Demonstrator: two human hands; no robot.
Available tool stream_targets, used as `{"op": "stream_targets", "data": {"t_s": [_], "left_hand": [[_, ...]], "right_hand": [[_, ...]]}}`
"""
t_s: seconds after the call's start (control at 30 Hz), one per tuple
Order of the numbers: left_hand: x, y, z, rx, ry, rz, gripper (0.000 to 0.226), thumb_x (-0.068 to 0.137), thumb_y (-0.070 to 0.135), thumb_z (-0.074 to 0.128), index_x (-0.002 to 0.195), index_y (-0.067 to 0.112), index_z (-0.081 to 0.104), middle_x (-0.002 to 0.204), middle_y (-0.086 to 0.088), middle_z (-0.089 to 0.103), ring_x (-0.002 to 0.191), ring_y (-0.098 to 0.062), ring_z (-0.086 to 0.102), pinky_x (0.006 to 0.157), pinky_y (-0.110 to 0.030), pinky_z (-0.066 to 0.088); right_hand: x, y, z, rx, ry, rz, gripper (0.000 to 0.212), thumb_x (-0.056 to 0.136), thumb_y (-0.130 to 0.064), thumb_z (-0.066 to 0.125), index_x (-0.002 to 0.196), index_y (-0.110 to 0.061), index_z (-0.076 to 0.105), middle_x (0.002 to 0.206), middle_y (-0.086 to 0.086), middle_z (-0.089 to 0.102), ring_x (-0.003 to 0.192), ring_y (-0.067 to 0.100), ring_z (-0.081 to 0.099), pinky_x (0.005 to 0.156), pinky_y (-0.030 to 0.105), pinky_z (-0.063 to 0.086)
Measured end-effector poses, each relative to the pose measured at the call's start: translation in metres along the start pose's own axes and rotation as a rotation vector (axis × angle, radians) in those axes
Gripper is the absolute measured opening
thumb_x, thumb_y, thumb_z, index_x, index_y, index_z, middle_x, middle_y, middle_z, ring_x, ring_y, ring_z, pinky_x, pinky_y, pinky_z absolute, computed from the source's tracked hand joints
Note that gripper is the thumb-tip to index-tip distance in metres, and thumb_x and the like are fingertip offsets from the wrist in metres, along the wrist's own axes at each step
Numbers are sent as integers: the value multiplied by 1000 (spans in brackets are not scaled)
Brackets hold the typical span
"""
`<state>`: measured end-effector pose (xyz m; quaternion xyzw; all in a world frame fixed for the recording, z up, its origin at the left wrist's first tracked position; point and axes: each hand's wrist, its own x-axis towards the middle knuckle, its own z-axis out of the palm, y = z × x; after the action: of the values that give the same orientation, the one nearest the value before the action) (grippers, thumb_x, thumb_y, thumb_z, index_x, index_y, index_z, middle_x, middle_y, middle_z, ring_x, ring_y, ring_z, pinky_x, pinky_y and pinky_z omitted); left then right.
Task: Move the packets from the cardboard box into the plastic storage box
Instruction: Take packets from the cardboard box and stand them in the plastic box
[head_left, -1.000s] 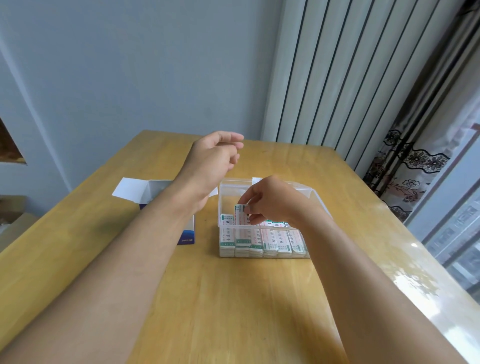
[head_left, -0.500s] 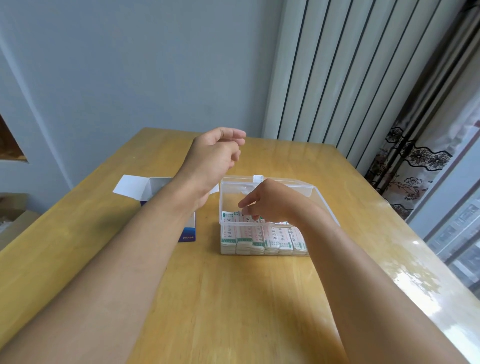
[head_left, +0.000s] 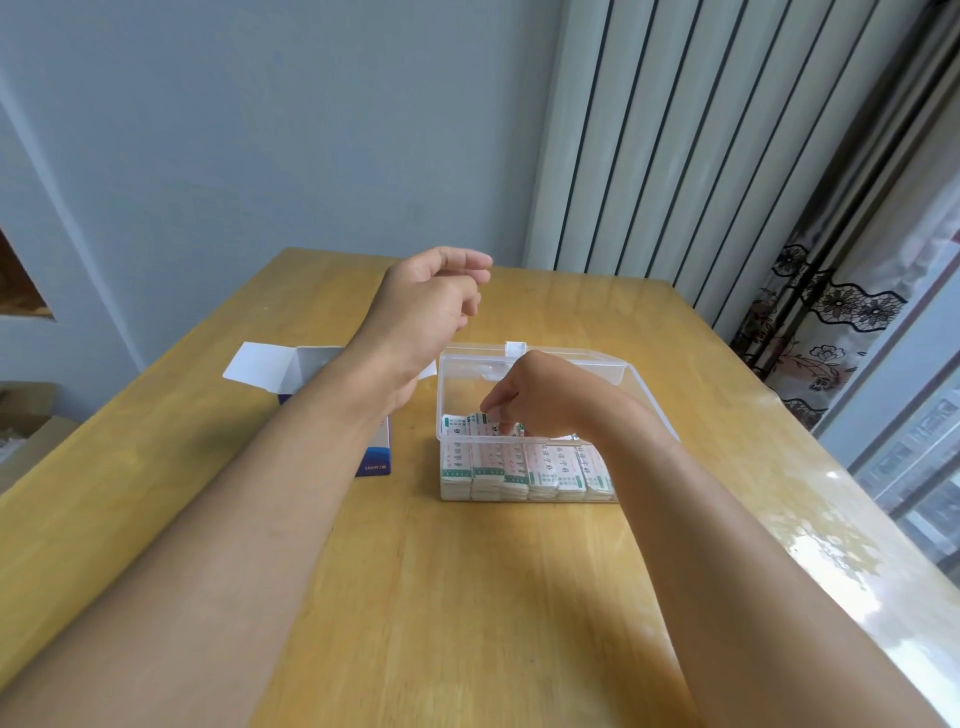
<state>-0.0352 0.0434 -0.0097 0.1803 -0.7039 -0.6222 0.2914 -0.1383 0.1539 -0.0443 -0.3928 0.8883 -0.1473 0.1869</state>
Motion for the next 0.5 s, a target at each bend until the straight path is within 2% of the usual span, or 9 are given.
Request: {"op": "stream_targets", "data": {"t_s": [0.27,0.5], "left_hand": [[-1,1,0,7,6,-5,39,89,-4,47,108,21,71,114,-2,72,113,-20,66,102,-39,54],[-1,0,1,17,3,-12,40,88,-3,47,108,21,71,112,0,72,112,-18,67,101,-37,54]], "right_hand": [[0,-1,1,-6,-7,-34,32,101,-9,53,119,-24,75,96,-5,79,63,1,56,60,19,45],[-5,-1,-3,8,28,-48,21,97,-17,65,109,-29,78,91,-7,73,64,7,58,54,22,42]]}}
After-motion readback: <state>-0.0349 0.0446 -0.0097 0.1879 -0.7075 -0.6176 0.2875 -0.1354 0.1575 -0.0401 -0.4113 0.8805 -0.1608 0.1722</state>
